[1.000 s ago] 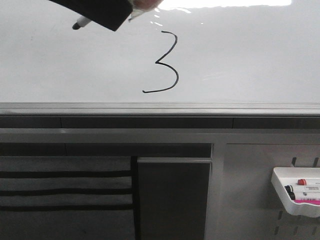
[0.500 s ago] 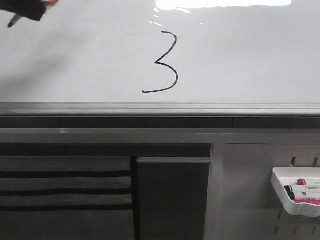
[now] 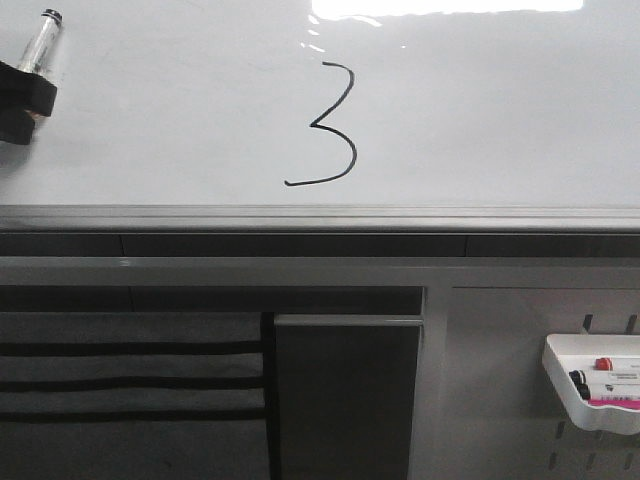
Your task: Write number 3 on whiteboard
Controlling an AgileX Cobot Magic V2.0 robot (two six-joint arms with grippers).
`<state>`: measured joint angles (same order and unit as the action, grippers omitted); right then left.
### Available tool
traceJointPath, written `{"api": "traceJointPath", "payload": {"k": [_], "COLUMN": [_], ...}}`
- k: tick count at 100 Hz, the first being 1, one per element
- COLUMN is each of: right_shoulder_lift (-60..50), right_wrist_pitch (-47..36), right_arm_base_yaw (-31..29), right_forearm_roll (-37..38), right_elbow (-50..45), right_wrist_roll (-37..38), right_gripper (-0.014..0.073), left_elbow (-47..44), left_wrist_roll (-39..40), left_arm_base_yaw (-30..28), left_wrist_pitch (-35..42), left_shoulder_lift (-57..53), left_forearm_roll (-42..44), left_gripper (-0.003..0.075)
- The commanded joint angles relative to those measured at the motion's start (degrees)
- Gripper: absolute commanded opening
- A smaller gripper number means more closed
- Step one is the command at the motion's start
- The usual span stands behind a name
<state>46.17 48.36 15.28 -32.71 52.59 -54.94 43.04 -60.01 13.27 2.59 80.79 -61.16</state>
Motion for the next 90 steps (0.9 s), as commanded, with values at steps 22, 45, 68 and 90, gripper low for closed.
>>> {"api": "traceJointPath", "payload": {"k": [22,45,68,90], "right_shoulder_lift": [-0.3,-0.3,-0.3,-0.3], "right_wrist_pitch": [-3.1,-3.3,-3.6,-3.7], "right_arm_base_yaw": [-0.4,-0.4,-0.4,-1.6], "right_forearm_roll": [-1.8,-1.9,4.1,16.3], "right_elbow": [1.4,1.4,1.9,2.1], "right_wrist_roll": [0.0,0.4,11.9,34.1], "right_gripper": [0.0356,0.0356,0.0356,0.0356], "left_elbow": [2.0,2.0,2.1,2.1], "left_wrist_roll": [0.5,0.3,0.2,0.4], "left_arm_base_yaw": [0.5,0.5,-0.2,-3.4], "left_wrist_pitch": [0.9,0.8,0.4,-13.7], "left_shoulder_lift": [-0.9,-0.9,-2.9,-13.3], "left_forearm_roll": [-0.4,1.1,3.2,9.9], "left_gripper": [-0.002,0.0166,0.0511,0.0529]}}
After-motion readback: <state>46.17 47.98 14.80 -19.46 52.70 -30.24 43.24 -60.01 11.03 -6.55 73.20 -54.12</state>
